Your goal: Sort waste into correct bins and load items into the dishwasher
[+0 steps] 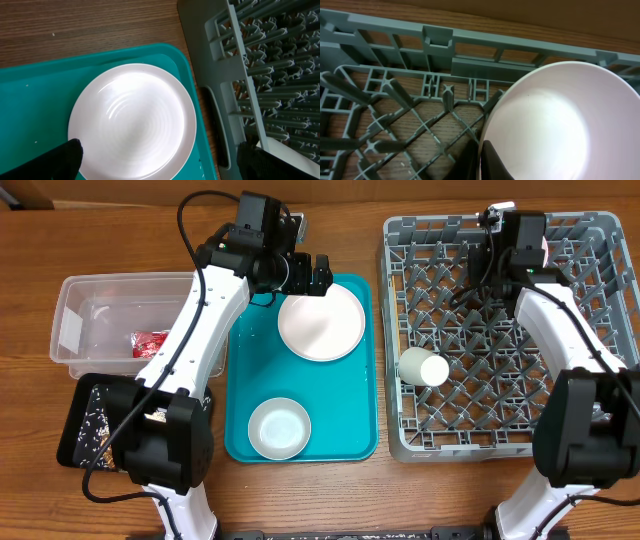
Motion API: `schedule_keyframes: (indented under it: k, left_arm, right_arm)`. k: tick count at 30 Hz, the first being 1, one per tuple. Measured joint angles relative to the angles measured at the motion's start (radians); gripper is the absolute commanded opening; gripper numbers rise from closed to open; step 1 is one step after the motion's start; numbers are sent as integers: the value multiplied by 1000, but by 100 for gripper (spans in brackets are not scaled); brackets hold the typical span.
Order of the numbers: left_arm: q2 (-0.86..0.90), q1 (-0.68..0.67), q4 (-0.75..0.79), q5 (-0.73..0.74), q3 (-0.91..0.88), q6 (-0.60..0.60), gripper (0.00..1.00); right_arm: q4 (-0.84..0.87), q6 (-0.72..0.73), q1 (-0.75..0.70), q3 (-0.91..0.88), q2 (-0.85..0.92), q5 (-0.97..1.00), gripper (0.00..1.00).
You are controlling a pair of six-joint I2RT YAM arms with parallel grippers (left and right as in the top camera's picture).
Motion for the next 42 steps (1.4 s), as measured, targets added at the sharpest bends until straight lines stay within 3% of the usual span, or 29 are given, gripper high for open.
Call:
schedule_keyframes:
  k: [7, 15, 20, 29, 42]
  left_arm:
    - [0, 0, 0, 0, 0, 0, 100]
    - [0, 0, 0, 0, 0, 0, 100]
    - [0, 0, 0, 0, 0, 0, 100]
    - [0, 0, 0, 0, 0, 0, 100]
    - [0, 0, 0, 0, 0, 0, 100]
  right_arm:
    - [-117, 86, 0, 0, -199, -50, 4]
    - [-117, 293, -54, 2, -376, -514, 4]
    - [-99, 414, -123, 2, -345, -830, 4]
    - [-11, 472, -150, 2, -135, -1262, 4]
    - [81, 482, -151, 2, 23, -1428, 4]
